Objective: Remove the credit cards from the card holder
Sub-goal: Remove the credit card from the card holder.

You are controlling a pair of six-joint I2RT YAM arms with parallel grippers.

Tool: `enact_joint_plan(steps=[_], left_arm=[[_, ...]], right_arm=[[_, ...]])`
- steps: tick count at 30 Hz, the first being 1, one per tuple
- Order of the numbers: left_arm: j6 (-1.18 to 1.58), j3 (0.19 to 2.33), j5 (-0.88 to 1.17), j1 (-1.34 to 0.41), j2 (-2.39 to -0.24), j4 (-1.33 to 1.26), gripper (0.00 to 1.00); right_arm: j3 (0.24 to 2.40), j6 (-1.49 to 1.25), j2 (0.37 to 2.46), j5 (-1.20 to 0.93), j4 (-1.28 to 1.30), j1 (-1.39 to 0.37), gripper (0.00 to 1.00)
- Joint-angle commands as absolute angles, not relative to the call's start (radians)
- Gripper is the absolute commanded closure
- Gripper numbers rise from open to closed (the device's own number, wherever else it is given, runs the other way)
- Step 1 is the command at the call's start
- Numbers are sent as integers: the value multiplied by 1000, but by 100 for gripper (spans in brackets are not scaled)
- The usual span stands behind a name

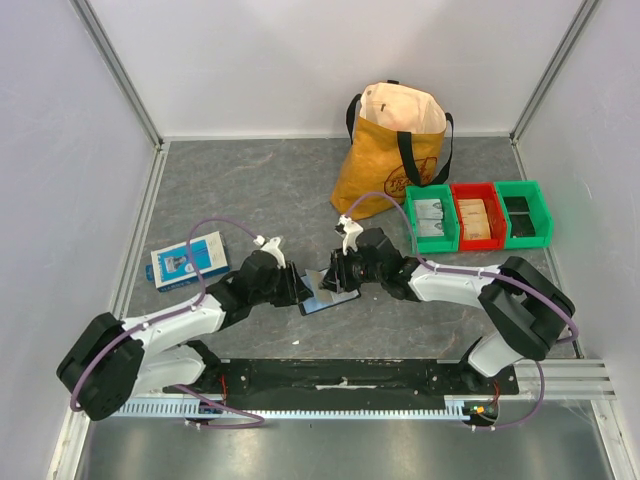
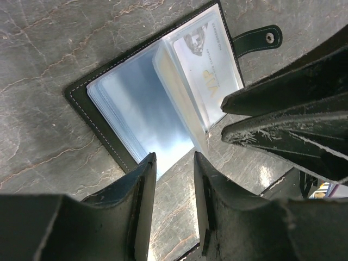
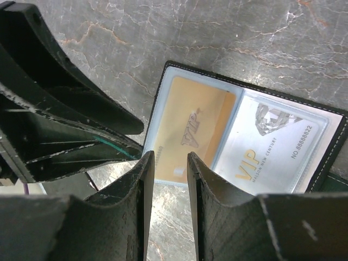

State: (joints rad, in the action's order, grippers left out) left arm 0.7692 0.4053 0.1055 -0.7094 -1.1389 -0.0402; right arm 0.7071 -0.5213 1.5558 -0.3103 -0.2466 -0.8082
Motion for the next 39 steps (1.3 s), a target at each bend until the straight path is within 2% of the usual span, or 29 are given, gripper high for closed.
enact_joint_plan(steps=[1,8,15,24,27,30,33,39], left_arm=[[802,397,83,-712,-1094,-66,59],[796,443,115,-715,-1126,-93,57],[795,453,111,-715,-1161,-109,56],[784,414,41,-710,-1230,-110,72],[784,399,38,-712,-1235,-106,73],[792,387,38,-712,-1210,-100,72],[793,383,35,-713,-1178,-95,66],[778,396,-35,-712,-1132,-26,62]], right_arm=[[690,-538,1548,-272,-276,-798,62],[660,-520,1467,-216,-252,-781,60],[650,-529,1494,-279,-291,-776,60],[684,-566,1618,-348,-379,-765,61],[677,-578,1643,-368,-402,-755,61],[672,-578,1647,-377,-402,-750,61],[669,-562,1622,-382,-390,-750,61],[736,-419,1551,-257,-215,-801,53]])
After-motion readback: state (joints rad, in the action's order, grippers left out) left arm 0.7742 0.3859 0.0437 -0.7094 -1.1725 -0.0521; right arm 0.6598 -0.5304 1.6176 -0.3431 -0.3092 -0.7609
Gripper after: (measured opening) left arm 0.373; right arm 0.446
